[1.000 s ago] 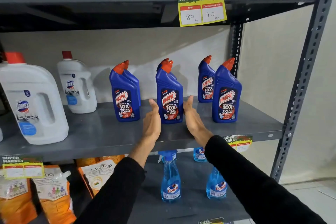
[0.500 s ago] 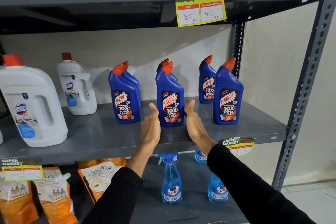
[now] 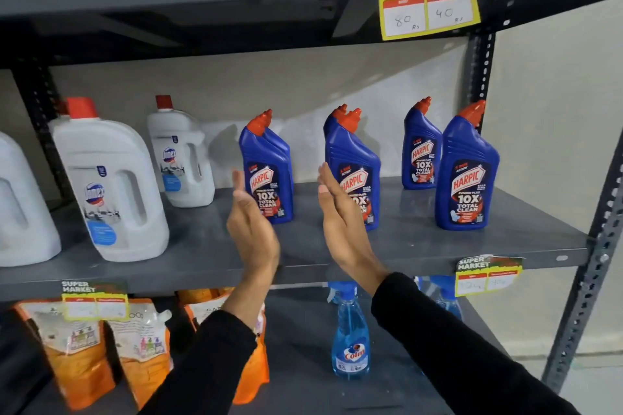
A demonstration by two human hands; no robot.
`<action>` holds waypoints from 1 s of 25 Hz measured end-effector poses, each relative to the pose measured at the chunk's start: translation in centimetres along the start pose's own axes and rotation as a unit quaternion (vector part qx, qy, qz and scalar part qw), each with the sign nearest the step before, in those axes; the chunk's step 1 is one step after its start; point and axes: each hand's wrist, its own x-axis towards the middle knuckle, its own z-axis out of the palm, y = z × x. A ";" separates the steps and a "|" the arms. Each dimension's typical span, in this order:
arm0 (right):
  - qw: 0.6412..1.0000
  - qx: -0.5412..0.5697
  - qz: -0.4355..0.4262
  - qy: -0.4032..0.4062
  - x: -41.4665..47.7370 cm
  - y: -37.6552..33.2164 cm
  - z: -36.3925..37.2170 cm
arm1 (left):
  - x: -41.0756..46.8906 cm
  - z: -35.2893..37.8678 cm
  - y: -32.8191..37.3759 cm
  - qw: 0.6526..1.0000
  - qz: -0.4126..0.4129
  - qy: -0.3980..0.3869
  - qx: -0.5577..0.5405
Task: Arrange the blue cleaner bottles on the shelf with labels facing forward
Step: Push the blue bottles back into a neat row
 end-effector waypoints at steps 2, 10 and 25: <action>0.997 0.027 0.077 -0.006 1.2 0.7 1.7 | 2.5 -1.8 -0.9 0.997 -0.067 0.033 0.032; 0.968 0.066 0.242 -0.006 5.3 2.3 7.4 | 6.7 -4.0 -4.5 0.935 -0.305 -0.169 0.063; 0.973 -0.050 0.226 -0.015 2.2 -0.3 7.9 | 4.5 -5.9 -2.1 0.941 -0.272 -0.177 0.101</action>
